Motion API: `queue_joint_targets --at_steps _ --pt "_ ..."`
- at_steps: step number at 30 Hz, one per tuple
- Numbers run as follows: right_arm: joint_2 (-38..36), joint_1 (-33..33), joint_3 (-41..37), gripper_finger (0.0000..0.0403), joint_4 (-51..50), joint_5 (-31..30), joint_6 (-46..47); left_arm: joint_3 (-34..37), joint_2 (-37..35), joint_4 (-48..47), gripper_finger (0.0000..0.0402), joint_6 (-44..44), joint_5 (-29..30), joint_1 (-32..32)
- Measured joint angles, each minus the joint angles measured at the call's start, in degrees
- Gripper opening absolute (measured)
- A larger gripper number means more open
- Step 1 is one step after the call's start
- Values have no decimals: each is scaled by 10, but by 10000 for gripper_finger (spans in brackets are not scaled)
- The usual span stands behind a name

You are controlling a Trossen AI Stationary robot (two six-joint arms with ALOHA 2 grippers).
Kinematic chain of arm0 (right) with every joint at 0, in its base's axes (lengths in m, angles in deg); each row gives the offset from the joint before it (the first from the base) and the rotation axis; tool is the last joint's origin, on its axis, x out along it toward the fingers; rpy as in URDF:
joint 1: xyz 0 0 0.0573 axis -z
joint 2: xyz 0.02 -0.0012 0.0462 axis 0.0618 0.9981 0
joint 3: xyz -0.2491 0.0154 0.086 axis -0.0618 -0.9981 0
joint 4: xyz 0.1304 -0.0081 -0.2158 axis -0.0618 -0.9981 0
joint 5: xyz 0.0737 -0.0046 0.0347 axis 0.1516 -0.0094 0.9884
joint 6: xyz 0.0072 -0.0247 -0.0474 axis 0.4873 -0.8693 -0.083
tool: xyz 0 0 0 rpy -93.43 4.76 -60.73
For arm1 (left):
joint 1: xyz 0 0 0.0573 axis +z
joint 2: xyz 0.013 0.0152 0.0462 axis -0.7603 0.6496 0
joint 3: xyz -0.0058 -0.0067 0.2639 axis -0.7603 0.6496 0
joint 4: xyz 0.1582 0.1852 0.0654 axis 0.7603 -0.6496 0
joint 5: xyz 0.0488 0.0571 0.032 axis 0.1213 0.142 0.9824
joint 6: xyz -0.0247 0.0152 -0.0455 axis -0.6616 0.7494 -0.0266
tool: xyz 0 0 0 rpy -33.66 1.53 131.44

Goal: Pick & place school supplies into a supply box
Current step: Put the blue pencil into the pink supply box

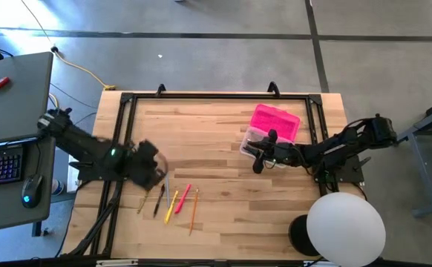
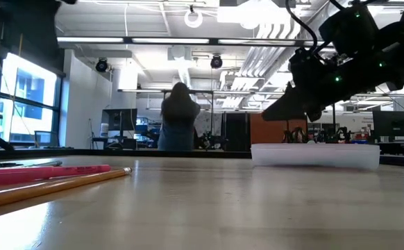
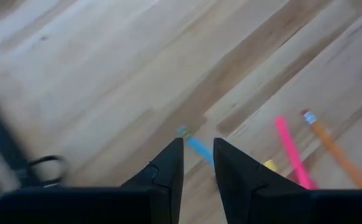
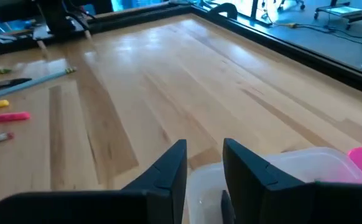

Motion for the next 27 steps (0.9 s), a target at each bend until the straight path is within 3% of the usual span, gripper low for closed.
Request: queue_joint_targets --at_steps 5,13,20,27 --pt "0 -4 0 83 21 2 4 120 7 160 120 -131 100 -93" --pt "0 -4 0 83 25 -1 27 254 49 344 120 -184 153 -97" --pt "0 -4 0 83 21 8 42 298 85 366 120 -264 169 -88" --pt "0 -4 0 83 21 4 43 315 123 402 120 -283 138 -50"
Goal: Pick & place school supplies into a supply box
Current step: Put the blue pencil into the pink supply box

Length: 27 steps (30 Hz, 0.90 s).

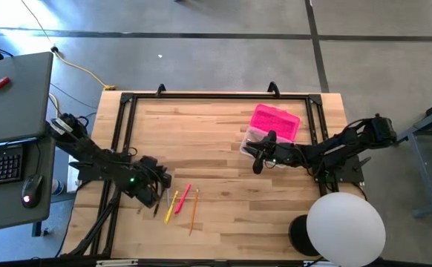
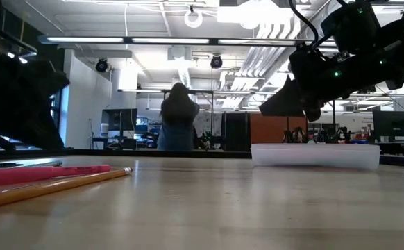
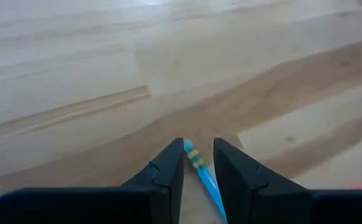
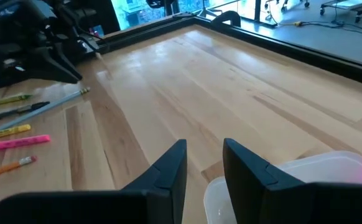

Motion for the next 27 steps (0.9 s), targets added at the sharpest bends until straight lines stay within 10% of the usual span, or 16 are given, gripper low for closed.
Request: queue_joint_targets --at_steps 27 --pt "0 0 0 83 -7 0 0 -1 93 69 120 9 -46 43"
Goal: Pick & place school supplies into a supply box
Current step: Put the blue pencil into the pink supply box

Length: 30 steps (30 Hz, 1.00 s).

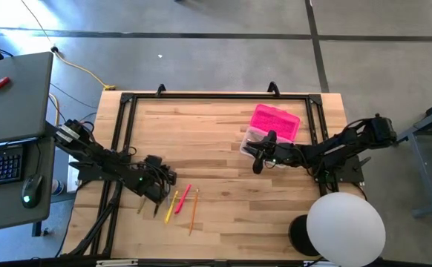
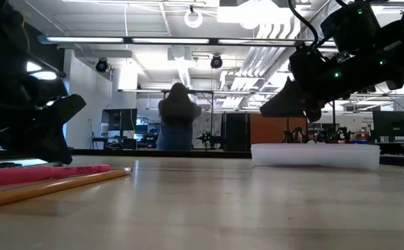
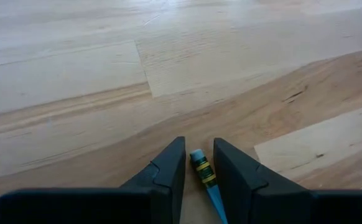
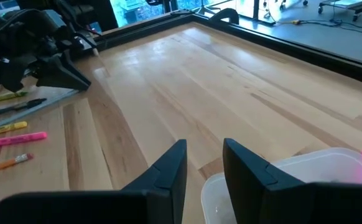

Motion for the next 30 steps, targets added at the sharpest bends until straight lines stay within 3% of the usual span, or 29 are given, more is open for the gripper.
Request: queue_joint_targets --at_steps 5,11,13,16,21,26,30 --pt "0 0 0 83 -2 9 0 1 1 0 108 2 12 0" --pt "0 0 0 83 -2 9 -3 2 0 2 24 -2 18 -1" --pt "0 0 0 83 -2 9 -3 2 1 11 14 -4 32 -1" --pt "0 0 0 83 -2 6 -4 2 3 23 35 -15 62 1" --pt "0 0 0 83 -2 6 -4 1 2 34 51 -22 55 37" --pt "0 0 0 83 -2 9 -4 2 2 63 42 55 59 78" --pt "0 0 0 83 -4 11 -2 2 2 102 61 117 56 99"
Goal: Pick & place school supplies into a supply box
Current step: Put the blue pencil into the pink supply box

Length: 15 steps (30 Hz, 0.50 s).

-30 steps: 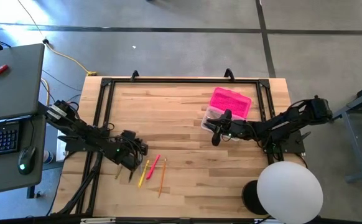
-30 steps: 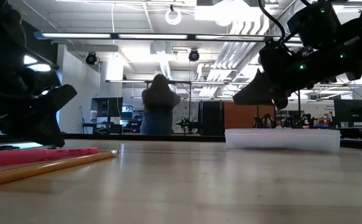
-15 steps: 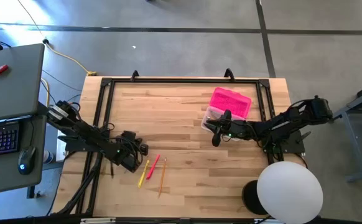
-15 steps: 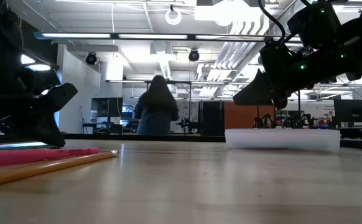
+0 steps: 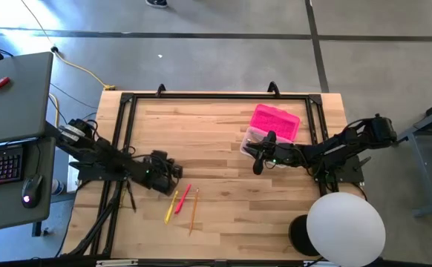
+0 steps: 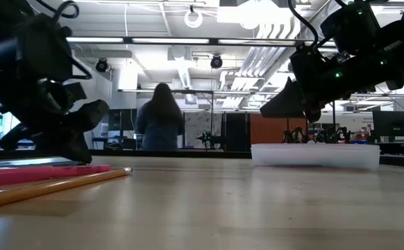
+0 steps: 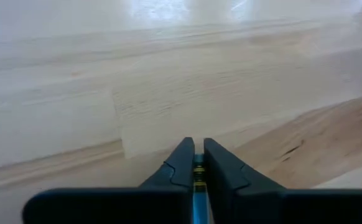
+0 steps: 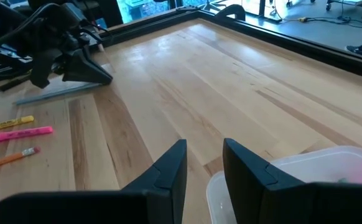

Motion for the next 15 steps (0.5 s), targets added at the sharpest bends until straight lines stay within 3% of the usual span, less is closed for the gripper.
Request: queue_joint_targets --at_steps 8,15 --pt "0 0 0 83 -6 0 1 -1 0 19 114 24 -6 20" --pt "0 0 0 83 -10 0 -1 -2 51 45 116 24 2 19"
